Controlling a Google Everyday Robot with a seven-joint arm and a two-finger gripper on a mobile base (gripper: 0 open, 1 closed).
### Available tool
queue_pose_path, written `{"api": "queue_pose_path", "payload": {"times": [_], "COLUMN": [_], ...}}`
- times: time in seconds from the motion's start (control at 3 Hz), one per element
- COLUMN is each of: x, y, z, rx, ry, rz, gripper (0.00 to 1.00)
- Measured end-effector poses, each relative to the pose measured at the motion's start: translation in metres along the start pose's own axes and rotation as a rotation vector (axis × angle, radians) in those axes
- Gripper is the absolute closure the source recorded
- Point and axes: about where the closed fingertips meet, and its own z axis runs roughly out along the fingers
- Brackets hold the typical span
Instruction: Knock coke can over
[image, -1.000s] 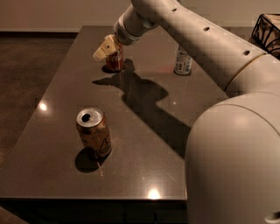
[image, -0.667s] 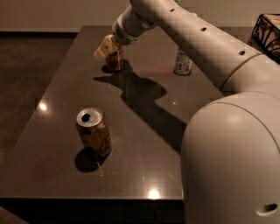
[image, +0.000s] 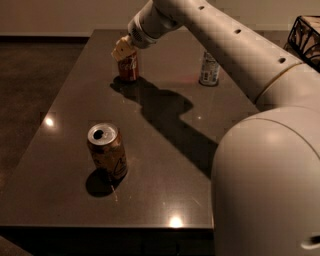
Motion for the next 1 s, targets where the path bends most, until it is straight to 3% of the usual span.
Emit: {"api": "queue_pose_path", "payload": {"times": [0.33,0.67,1.0], "x": [0.003,0.019,0.043], "y": [0.004,0.017,0.035], "z": [-0.027,-0.072,-0.114], "rx": [-0.01,-0.031,-0.056], "ry": [0.02,0.097,0.192], "rz": [-0.063,-0.165,-0.251], "gripper": [0.87,1.0,1.0]}}
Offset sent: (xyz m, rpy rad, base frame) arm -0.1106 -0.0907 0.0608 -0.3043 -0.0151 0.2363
